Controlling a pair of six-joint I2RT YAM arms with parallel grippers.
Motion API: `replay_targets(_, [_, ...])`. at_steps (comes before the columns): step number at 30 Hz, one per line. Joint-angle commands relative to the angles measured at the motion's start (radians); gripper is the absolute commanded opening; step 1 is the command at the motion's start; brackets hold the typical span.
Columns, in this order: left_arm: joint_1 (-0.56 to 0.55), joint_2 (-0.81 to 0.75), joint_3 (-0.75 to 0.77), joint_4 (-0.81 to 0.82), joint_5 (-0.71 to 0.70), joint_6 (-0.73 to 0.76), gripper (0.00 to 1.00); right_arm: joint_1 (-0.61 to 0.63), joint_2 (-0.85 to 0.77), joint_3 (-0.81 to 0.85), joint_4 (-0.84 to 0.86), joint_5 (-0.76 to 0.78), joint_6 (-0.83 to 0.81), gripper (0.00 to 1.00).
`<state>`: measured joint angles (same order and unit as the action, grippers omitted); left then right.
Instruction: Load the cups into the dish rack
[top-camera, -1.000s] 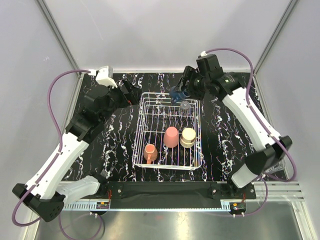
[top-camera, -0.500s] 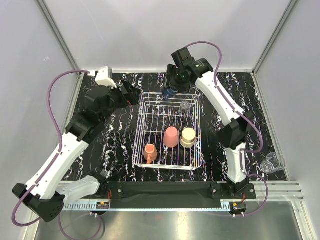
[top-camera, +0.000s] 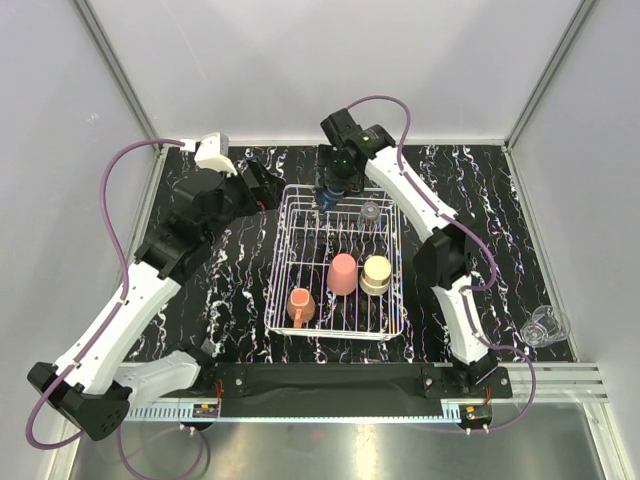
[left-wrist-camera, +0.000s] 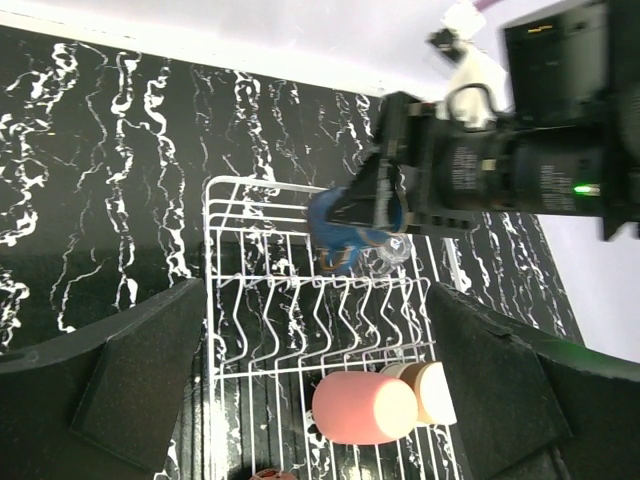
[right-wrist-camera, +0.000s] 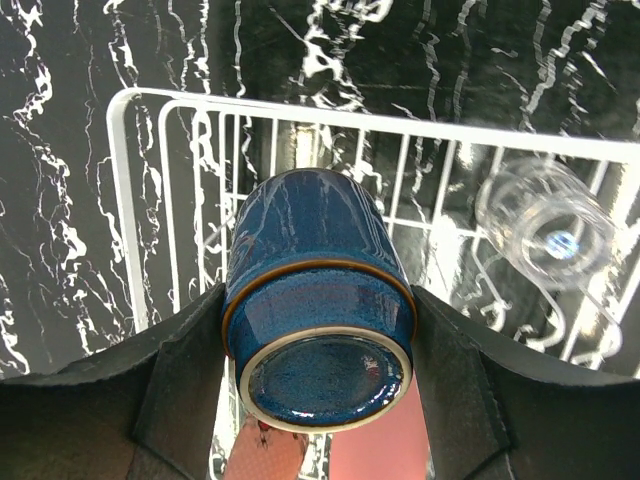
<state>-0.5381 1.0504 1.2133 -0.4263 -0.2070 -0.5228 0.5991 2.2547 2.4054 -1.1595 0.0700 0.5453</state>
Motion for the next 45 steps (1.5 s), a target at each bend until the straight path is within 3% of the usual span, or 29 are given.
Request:
replay_targets(1, [0.003, 0.002, 0.012, 0.063, 0.044, -0.009, 0.99, 0.028, 0.014, 0.075, 0.044, 0.053, -0.039, 0.0])
replay_targets(11, [0.003, 0.007, 0.009, 0.064, 0.063, -0.023, 0.99, 0.08, 0.072, 0.054, 0.073, 0.223, -0.153, 0.0])
replay_targets(45, [0.004, 0.028, 0.005, 0.067, 0.072, -0.026, 0.99, 0.097, 0.201, 0.08, 0.107, 0.163, -0.228, 0.0])
